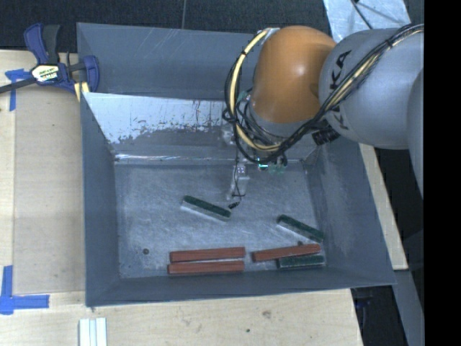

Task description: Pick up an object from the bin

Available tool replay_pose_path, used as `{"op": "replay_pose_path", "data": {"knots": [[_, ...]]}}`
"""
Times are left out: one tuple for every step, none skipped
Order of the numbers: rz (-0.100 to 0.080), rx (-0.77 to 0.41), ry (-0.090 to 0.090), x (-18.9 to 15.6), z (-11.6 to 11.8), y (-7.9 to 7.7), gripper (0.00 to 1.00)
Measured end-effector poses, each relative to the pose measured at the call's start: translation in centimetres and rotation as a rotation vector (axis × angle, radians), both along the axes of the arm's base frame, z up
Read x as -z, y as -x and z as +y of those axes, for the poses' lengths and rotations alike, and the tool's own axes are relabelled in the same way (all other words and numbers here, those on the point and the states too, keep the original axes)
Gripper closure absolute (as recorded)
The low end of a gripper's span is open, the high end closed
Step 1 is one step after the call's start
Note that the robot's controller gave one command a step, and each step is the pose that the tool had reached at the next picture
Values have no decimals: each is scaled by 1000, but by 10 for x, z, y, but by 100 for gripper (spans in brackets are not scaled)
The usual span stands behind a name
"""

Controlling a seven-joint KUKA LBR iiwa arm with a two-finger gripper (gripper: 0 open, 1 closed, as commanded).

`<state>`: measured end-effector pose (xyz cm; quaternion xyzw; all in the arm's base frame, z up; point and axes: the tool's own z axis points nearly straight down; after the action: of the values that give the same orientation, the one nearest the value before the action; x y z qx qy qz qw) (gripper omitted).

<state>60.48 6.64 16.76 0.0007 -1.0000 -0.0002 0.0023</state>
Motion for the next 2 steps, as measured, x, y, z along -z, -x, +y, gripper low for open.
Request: {"op": "replay_pose_path", "data": {"knots": [[-5, -220, -1, 95, -6, 22, 0], [-14, -217, 1, 93, -7, 19, 100]]}}
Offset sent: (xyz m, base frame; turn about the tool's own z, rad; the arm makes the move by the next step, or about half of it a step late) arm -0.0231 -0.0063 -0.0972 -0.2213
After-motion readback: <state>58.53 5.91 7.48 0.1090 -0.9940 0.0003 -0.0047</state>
